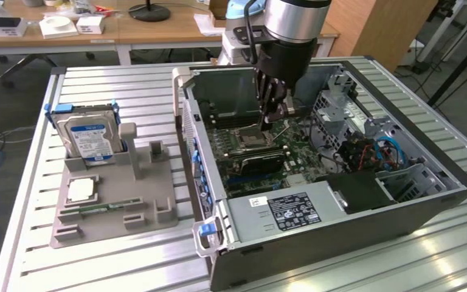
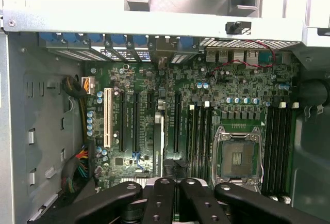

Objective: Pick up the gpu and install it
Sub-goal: 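Press down on the gpu until it lock into place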

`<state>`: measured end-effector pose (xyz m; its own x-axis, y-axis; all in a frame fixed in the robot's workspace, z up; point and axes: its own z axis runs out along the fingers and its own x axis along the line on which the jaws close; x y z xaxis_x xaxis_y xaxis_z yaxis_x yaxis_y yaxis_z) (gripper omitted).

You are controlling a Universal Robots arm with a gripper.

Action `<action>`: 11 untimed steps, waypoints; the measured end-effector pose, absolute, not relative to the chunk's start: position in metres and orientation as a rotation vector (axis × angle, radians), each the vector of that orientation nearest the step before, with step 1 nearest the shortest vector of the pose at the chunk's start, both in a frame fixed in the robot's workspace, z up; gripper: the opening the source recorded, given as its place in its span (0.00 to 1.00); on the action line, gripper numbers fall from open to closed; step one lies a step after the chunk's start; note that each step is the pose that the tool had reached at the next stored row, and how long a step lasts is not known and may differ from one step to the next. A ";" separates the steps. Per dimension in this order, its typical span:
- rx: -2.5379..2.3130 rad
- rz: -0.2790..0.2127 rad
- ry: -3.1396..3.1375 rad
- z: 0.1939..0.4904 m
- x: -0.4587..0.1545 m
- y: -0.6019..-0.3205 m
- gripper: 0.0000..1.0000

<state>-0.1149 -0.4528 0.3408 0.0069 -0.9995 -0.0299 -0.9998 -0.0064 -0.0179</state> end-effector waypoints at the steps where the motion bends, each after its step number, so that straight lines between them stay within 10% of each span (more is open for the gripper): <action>1: -2.205 0.013 2.190 0.341 -0.115 -0.453 0.10; 11: -2.204 0.014 2.190 0.330 -0.115 -0.453 0.10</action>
